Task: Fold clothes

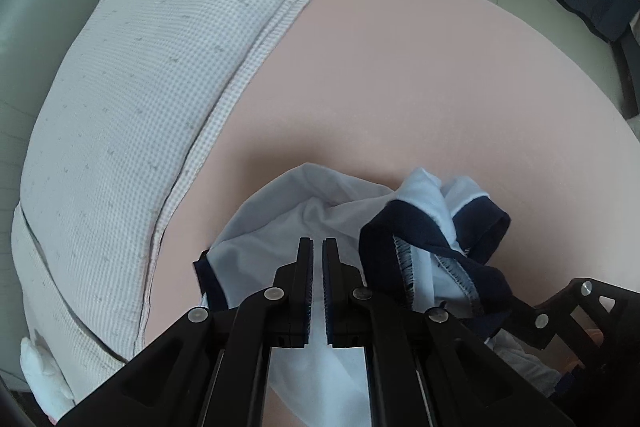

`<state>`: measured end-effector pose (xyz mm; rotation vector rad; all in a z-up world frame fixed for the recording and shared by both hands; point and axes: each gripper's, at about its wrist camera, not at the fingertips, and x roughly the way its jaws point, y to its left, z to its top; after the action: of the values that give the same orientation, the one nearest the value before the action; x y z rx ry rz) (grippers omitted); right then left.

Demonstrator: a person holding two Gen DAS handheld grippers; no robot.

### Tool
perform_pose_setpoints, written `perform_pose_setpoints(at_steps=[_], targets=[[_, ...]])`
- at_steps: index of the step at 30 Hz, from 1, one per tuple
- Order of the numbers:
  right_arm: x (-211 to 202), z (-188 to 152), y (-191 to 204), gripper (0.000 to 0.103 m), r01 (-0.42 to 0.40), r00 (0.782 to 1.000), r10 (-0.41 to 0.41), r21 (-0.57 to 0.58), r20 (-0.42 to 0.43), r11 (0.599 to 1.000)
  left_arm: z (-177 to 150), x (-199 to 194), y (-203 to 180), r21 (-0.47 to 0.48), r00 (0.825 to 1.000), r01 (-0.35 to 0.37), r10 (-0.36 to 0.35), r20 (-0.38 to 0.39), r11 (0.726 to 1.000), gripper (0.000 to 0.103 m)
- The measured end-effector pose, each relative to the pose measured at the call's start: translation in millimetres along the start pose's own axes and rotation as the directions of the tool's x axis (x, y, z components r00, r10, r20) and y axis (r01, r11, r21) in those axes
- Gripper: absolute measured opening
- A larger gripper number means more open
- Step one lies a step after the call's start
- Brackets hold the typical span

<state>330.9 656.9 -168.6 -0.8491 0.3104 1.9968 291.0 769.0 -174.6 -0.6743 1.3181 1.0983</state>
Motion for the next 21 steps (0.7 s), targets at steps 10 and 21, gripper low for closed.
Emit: perform_pose_setpoints(at_steps=[10, 21], targets=[[-20.6, -18.7, 37.8, 0.017, 0.056, 0.998, -0.051, -0.196, 0.034, 0.979, -22.6, -5.5, 26.4, -0.102, 1.000, -0.019, 0.018, -0.007, 0.995, 0.004], [-4.9, -39.7, 72.6, 0.017, 0.204, 0.978, -0.200, -0.453, 0.057, 0.868, -48.5, 26.0, 58.0, -0.266, 0.997, 0.057, -0.068, -0.035, 0.962, 0.004]])
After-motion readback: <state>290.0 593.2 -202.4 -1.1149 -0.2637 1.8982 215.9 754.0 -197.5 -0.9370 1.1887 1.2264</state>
